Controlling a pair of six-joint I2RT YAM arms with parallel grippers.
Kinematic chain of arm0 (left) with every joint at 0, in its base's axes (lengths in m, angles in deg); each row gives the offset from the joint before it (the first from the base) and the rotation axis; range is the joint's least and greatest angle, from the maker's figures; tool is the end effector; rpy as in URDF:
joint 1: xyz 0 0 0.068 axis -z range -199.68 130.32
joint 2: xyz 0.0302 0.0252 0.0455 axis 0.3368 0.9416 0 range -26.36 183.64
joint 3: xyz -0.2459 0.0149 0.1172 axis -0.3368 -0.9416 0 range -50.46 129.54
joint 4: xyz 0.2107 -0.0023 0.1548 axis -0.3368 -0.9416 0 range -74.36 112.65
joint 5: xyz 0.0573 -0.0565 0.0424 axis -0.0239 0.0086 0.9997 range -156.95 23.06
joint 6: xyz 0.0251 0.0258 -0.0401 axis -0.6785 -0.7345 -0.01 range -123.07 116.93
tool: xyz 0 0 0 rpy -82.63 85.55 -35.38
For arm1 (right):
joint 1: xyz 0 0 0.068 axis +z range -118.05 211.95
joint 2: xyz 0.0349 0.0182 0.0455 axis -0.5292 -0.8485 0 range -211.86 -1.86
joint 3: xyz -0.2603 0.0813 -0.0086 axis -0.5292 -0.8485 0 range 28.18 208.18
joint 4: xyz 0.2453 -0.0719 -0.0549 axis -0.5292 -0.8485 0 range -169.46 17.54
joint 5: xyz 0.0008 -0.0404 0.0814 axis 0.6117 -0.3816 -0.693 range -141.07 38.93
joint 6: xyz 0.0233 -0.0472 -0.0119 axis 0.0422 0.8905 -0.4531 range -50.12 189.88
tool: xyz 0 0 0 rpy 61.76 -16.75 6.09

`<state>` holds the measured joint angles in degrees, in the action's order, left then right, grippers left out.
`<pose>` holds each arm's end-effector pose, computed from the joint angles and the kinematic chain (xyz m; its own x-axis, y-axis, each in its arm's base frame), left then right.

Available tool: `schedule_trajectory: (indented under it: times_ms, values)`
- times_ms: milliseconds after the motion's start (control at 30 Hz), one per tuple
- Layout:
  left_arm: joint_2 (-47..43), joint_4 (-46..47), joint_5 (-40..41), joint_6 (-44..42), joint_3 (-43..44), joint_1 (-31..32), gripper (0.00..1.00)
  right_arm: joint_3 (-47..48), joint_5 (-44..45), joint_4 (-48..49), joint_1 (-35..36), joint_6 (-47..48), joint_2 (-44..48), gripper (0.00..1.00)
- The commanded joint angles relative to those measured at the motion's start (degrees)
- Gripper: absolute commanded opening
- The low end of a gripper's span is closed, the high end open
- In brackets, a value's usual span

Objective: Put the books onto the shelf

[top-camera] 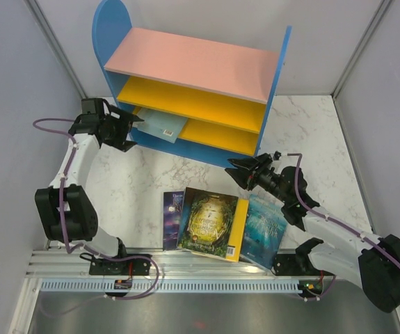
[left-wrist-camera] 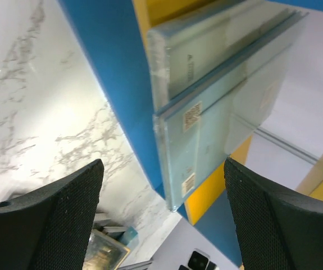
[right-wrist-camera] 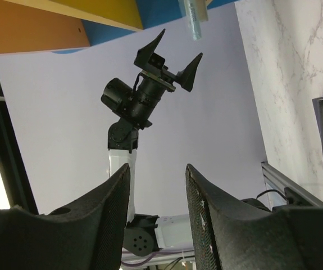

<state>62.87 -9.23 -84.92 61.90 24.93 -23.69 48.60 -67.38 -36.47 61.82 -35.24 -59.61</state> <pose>0.3439 0.0131 0.2999 -0.4366 -0.8946 -0.0952 -0.5842 0.3624 -0.7262 0.1843 0.1175 0.2333 -0.6912 0.6715 0.2671 0.2079 -0.1693 0.9634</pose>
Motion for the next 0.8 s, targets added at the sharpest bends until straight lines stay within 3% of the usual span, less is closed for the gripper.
schedule_trajectory:
  times_ms: [0, 200, 300, 367, 433, 533, 667, 767]
  values:
    - [-3.9, -5.7, 1.9, -6.3, 1.6, -2.3, 0.90, 4.6, -2.5, 0.9, -0.1, 3.6, -1.8, 0.48]
    - [-8.8, -7.8, -2.6, -10.5, 0.5, -4.6, 0.89, 14.3, -5.5, -3.7, 0.4, 12.5, -8.4, 0.50]
    - [-13.4, -7.8, -7.2, -13.3, -4.2, -4.3, 0.89, 20.7, -7.4, -13.9, 0.6, 19.3, -10.3, 0.63]
    - [-16.2, -7.6, -10.7, -17.0, -6.7, -3.6, 0.89, 24.2, -7.0, -28.5, 0.7, 29.0, -10.4, 0.70]
    - [-18.0, -7.6, -13.7, -19.7, -10.3, -1.4, 0.88, 27.5, -5.2, -42.1, 0.7, 37.9, -9.8, 0.71]
    - [-22.6, -7.4, -14.5, -22.6, -15.6, 3.4, 0.89, 27.6, -2.9, -54.7, 0.7, 44.5, -8.2, 0.71]
    - [-26.9, -7.0, -13.4, -24.6, -21.8, 13.9, 0.89, 22.2, -3.2, -60.4, 1.9, 45.2, -5.2, 0.70]
    - [-30.2, -4.4, -16.2, -24.6, -26.4, 17.4, 0.89, 18.0, -1.1, -61.4, 4.7, 43.2, -2.0, 0.70]
